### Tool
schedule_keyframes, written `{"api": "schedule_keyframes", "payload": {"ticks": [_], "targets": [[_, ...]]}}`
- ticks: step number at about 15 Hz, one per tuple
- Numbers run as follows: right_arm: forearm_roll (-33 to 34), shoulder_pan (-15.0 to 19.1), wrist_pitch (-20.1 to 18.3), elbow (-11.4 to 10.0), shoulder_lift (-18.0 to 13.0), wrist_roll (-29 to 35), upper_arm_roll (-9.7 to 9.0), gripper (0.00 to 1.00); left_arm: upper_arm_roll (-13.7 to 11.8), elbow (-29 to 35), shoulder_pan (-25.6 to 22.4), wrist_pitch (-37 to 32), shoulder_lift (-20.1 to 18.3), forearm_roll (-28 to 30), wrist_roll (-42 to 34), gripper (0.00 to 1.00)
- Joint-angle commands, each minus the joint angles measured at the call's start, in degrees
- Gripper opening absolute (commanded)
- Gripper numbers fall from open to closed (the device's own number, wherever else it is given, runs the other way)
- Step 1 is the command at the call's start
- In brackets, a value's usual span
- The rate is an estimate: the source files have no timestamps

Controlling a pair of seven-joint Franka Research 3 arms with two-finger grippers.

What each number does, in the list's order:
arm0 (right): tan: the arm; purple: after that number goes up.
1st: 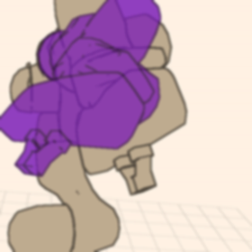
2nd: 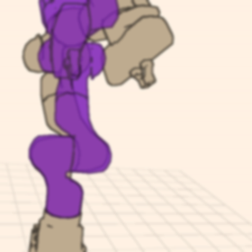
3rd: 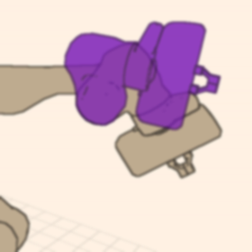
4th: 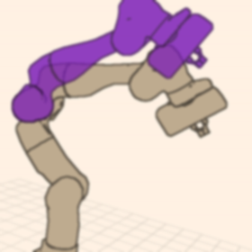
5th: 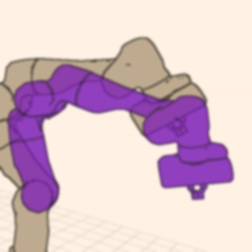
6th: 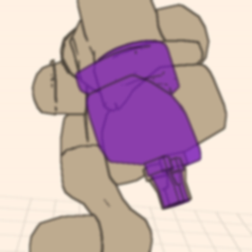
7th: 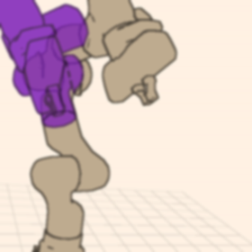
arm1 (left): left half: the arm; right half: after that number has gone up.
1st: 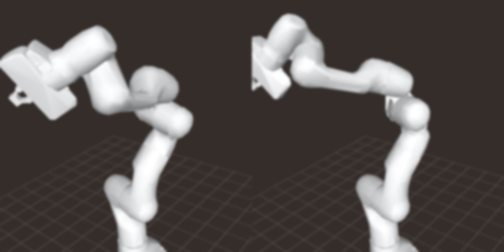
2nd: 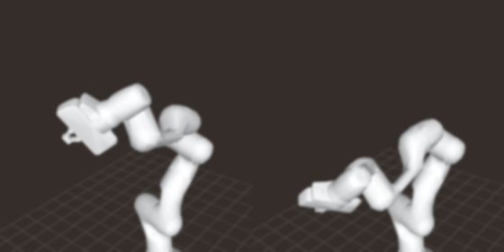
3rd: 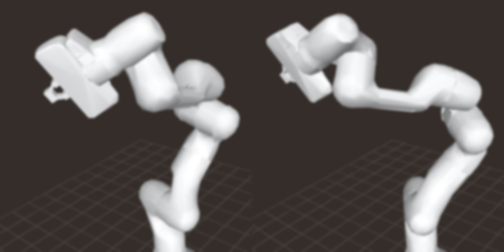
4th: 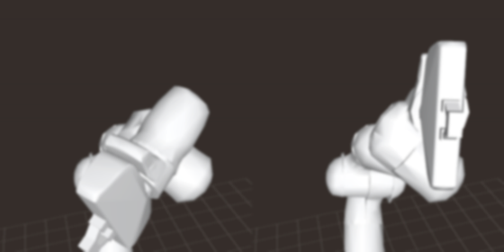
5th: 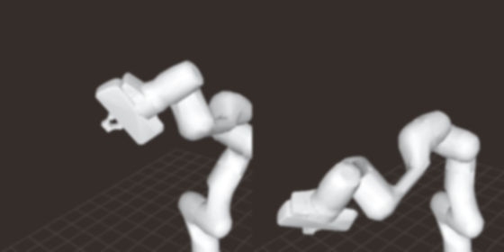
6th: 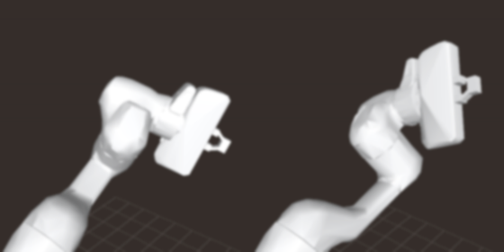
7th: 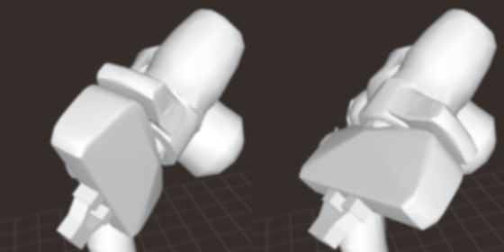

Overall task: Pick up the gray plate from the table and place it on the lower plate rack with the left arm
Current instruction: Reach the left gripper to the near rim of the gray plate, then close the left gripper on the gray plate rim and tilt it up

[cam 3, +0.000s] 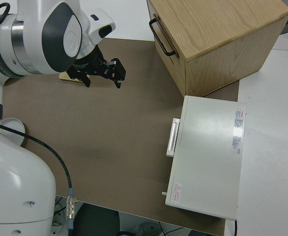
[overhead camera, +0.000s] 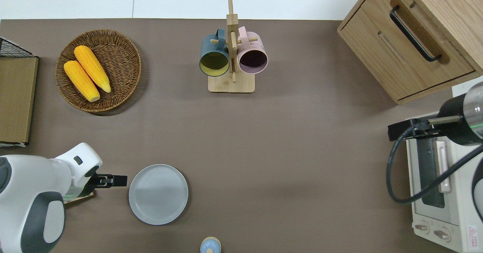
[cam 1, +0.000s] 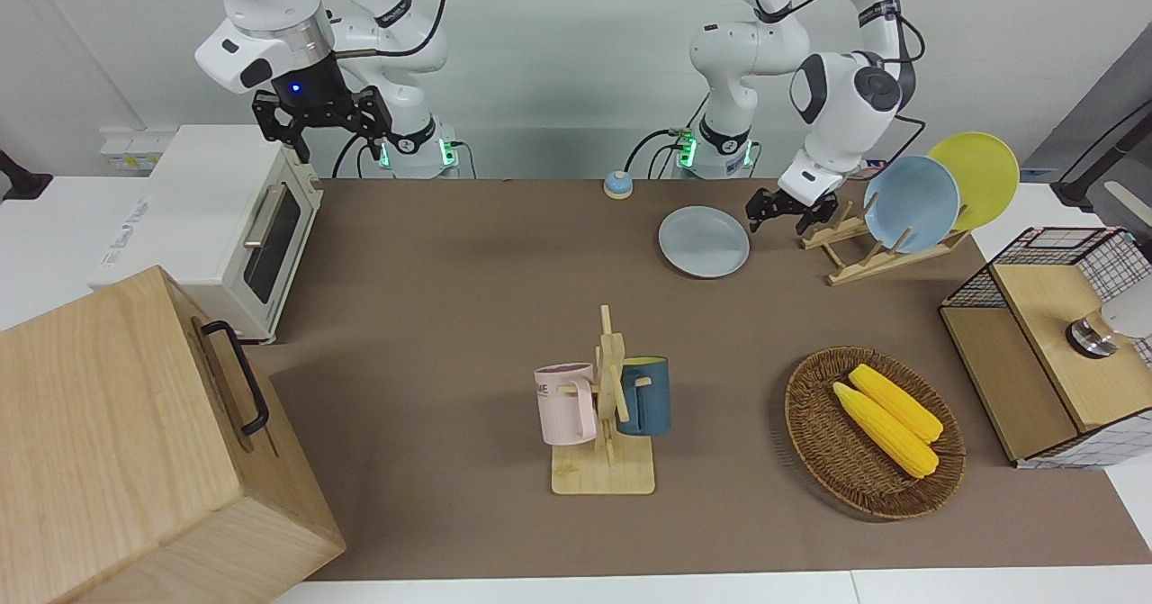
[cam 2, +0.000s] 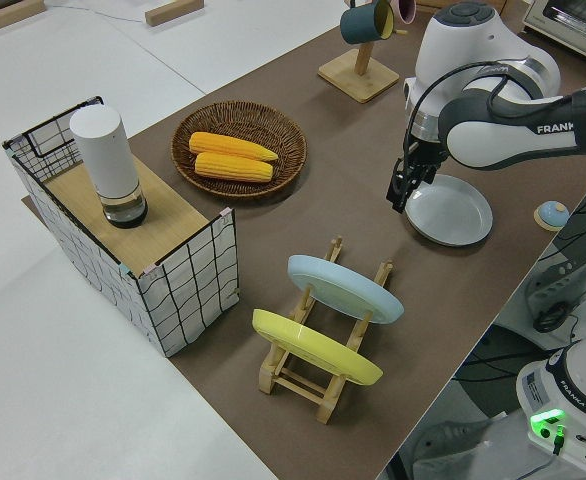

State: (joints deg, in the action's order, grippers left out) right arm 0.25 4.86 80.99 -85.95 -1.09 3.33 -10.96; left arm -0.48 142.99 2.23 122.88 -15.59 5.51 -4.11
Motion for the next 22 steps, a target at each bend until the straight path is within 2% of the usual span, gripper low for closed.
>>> {"api": "schedule_keyframes", "payload": {"ticks": [1,5,12,22], "targets": [[-0.43,0.41,-0.83,0.35,-0.14,-0.08,-0.29,0.99,-0.14,5.54,2.42,4.73,-2.17,0.38,0.77,1.0],[-0.43,0.41,-0.83,0.35,-0.14,-0.08,-0.38,0.99,0.04,6.5,3.21,5.26,-2.08,0.38,0.95,1.0],[-0.43,0.41,-0.83,0.35,-0.14,0.01,-0.38,0.987,0.21,10.54,3.65,13.07,-1.03,0.38,1.04,1.0],[-0.43,0.41,-0.83,0.35,-0.14,0.01,-0.29,0.99,0.22,11.87,4.89,18.35,3.45,0.47,1.04,1.0]]}}
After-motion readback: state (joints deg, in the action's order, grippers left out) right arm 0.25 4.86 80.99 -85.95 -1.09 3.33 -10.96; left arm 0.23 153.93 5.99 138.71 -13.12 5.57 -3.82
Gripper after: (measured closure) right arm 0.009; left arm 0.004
